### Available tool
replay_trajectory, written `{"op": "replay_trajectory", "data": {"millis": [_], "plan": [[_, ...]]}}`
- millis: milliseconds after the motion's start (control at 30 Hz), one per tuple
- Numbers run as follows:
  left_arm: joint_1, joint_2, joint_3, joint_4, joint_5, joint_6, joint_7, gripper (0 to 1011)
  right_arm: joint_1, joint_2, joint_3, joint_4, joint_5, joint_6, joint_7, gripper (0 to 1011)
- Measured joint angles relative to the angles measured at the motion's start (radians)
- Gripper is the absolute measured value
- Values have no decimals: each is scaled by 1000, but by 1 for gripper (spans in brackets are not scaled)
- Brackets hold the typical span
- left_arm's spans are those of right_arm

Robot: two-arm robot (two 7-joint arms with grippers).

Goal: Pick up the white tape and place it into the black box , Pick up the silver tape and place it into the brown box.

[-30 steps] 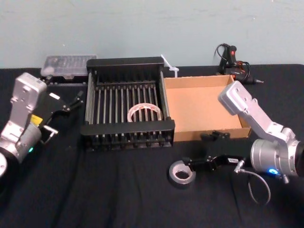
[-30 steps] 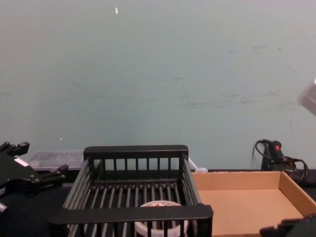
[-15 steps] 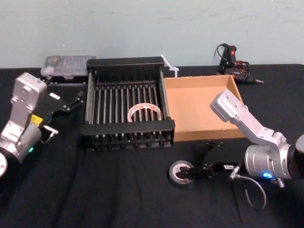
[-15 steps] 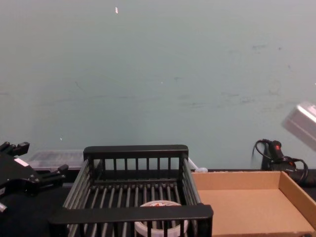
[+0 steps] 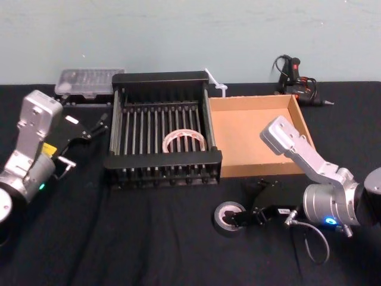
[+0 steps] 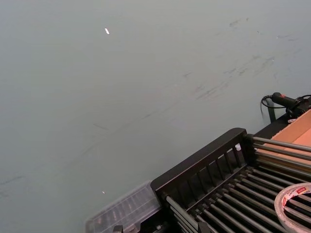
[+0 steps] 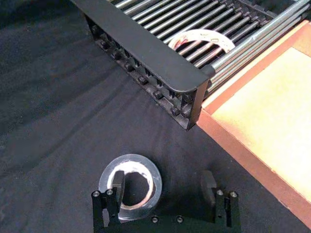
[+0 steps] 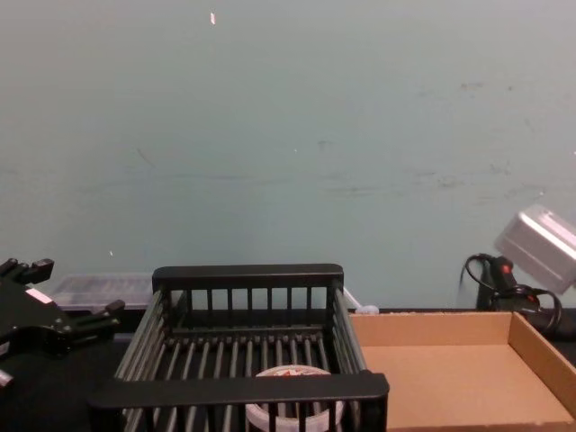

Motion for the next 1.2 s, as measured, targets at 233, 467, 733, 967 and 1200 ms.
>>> {"op": "replay_trajectory", "data": {"millis": [233,467,733,967,1200], "plan": [[0,0,0,0,0,0,0,1001,5,-5,-8,15,0,0,-6,1002],[0,0,0,0,0,0,0,1001,9,-13,-14,29,-3,-1,-13,1003],[0,0,0,0,0,0,0,1001,9,-16,-15,34,-8,-7,-16,1002],[0,0,0,0,0,0,0,1001,9,-16,-15,34,-9,-7,-16,1003],[0,0,0,0,0,0,0,1001,9,-16,-14,34,-9,-7,-16,985]]}}
